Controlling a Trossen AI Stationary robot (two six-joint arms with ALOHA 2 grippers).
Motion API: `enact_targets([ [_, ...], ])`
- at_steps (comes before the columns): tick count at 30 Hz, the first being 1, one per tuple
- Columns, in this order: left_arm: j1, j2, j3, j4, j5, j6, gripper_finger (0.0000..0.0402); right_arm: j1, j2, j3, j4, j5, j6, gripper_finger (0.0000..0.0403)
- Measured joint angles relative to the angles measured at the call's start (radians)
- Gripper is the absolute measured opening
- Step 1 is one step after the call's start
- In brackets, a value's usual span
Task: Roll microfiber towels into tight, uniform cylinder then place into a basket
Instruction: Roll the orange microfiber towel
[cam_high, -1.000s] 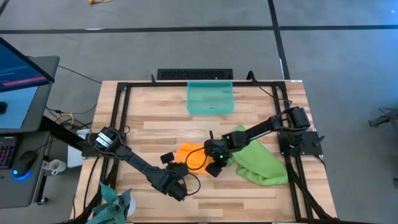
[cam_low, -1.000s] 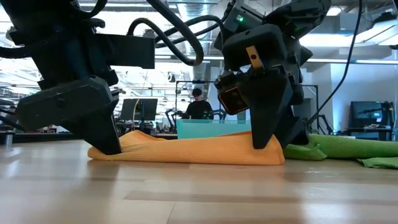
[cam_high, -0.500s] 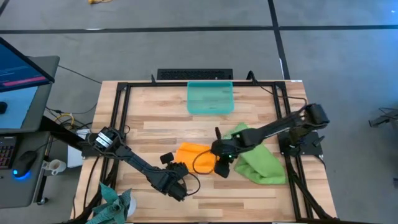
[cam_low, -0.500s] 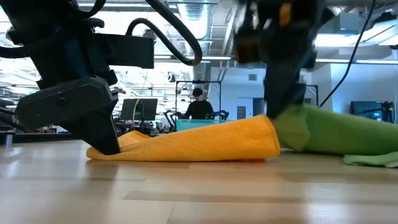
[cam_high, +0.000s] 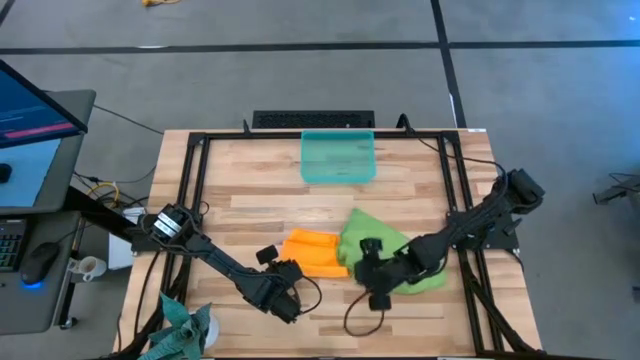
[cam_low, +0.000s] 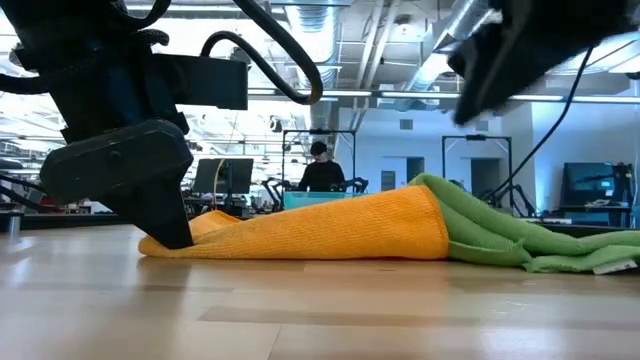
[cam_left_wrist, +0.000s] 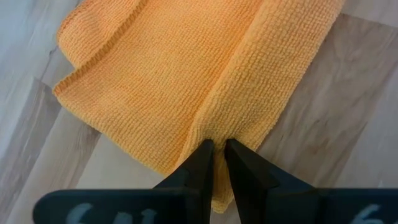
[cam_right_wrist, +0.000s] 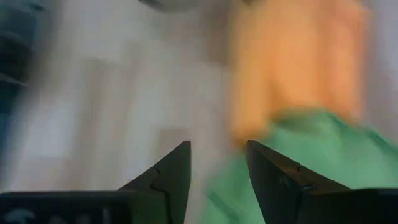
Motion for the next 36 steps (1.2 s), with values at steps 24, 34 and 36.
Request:
enact_targets([
  [24, -0.001, 0.000, 0.000, 0.003, 0.002, -0.004, 0.0042, -0.147, 0.241, 0.007, -0.353, -0.030, 0.183, 0.0092],
  [34, -0.001, 0.000, 0.000, 0.002, 0.001, -0.019, 0.0042, -0.401, 0.242, -0.011, -0.690, 0.047, 0.219, 0.0052],
  [36, -0.002, 0.000, 0.000, 0.002, 0.001, -0.019, 0.0042, -0.444, 0.242, -0.017, -0.699, 0.079, 0.219, 0.0046],
])
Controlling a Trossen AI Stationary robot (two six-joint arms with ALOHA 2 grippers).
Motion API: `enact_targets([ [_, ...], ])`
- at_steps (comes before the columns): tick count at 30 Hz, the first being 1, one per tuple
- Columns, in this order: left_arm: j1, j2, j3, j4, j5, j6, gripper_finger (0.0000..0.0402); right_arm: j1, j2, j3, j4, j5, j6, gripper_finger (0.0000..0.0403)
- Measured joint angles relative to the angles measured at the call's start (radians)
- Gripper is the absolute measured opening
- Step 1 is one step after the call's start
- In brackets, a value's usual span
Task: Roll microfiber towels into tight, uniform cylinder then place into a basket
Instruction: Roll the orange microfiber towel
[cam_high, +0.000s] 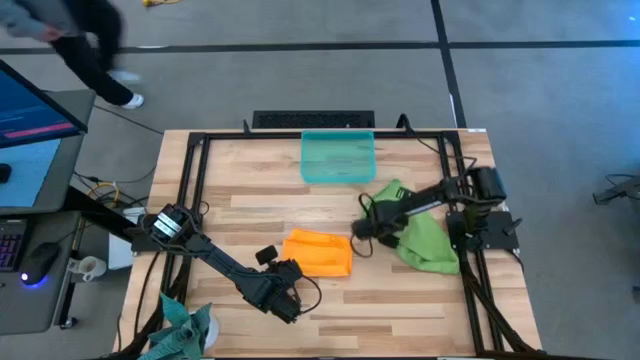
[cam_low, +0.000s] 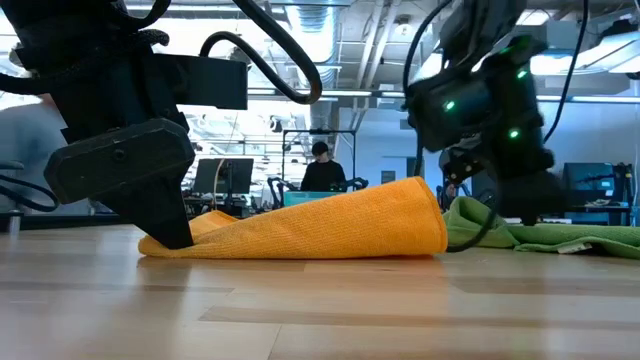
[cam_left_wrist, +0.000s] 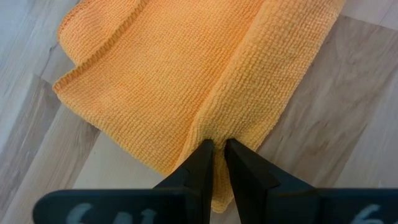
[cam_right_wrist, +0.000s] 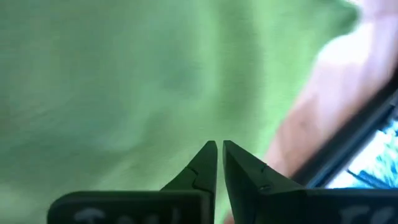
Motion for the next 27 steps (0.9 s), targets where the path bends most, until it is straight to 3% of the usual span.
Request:
enact_targets([
  [7, 0.000, 0.000, 0.000, 0.000, 0.000, 0.000, 0.0042, 0.015, -0.106, -0.001, -0.007, 0.065, 0.033, 0.0034],
  [17, 0.000, 0.000, 0.000, 0.000, 0.000, -0.011, 0.0042, 0.355, -0.359, 0.000, 0.295, 0.128, 0.042, 0.0032],
  [23, 0.002, 0.000, 0.000, 0.001, 0.000, -0.011, 0.0042, 0.555, -0.312, 0.000, 0.516, 0.265, -0.117, 0.0029],
  [27, 0.007, 0.000, 0.000, 0.002, 0.006, -0.010, 0.0042, 0.615, -0.240, 0.001, 0.720, 0.303, -0.322, 0.0031],
])
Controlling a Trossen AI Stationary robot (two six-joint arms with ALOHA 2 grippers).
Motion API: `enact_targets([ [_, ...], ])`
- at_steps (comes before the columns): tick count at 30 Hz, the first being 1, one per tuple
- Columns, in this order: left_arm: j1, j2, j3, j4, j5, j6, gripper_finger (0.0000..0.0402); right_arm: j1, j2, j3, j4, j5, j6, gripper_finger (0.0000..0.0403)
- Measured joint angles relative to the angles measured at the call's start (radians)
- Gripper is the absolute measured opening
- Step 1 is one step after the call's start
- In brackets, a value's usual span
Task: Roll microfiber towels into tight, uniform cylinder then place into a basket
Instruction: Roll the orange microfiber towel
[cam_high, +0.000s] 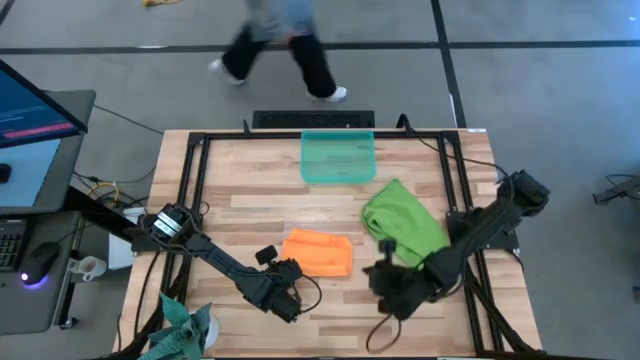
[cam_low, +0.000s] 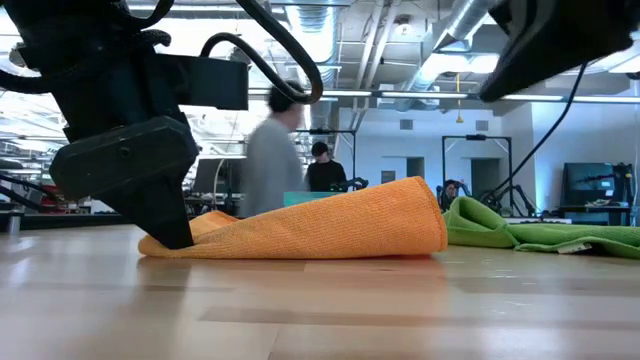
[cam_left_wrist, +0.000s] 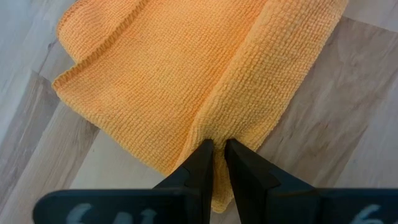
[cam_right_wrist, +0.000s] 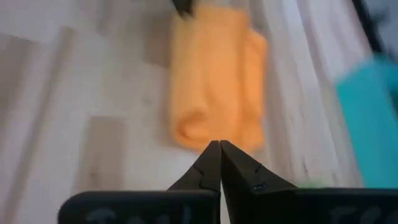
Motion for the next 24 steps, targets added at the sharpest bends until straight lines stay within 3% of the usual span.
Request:
enact_targets([
  [7, 0.005, 0.000, 0.000, 0.002, 0.008, 0.001, 0.0042, -0.040, 0.112, 0.000, 0.252, -0.011, -0.232, 0.0027],
  [17, 0.005, 0.000, 0.000, 0.002, 0.008, 0.000, 0.0042, -0.177, 0.208, 0.000, 0.353, -0.162, -0.195, 0.0007],
  [24, 0.005, 0.000, 0.000, 0.002, 0.007, -0.001, 0.0042, -0.226, 0.255, -0.003, 0.297, -0.307, -0.117, 0.0008],
])
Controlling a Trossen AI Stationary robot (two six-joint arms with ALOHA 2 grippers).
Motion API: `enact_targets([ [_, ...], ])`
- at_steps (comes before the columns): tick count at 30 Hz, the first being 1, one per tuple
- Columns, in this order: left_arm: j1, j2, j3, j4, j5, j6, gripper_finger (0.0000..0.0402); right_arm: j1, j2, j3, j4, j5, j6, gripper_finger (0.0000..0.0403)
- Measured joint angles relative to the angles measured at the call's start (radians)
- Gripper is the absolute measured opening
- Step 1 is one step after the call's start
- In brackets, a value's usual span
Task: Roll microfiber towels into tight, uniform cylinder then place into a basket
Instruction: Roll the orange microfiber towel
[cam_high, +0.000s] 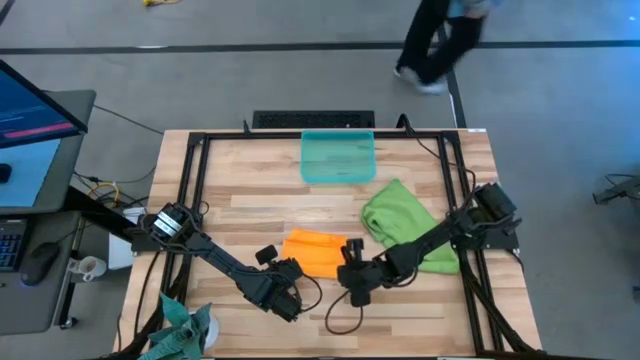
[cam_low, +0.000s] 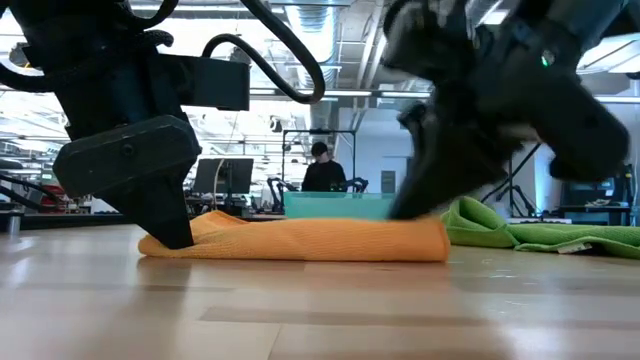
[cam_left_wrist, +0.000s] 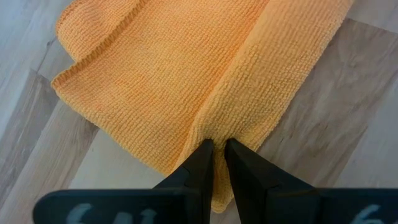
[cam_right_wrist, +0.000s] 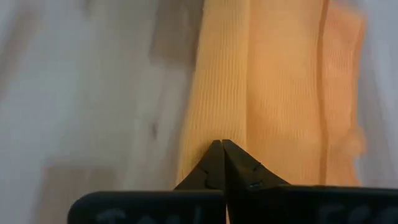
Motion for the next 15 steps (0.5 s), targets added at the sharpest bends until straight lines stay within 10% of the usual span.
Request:
enact_targets([
  [15, -0.017, 0.005, 0.043, -0.029, -0.067, 0.005, 0.0042, -0.014, 0.080, 0.009, -0.025, -0.049, 0.057, 0.0007],
])
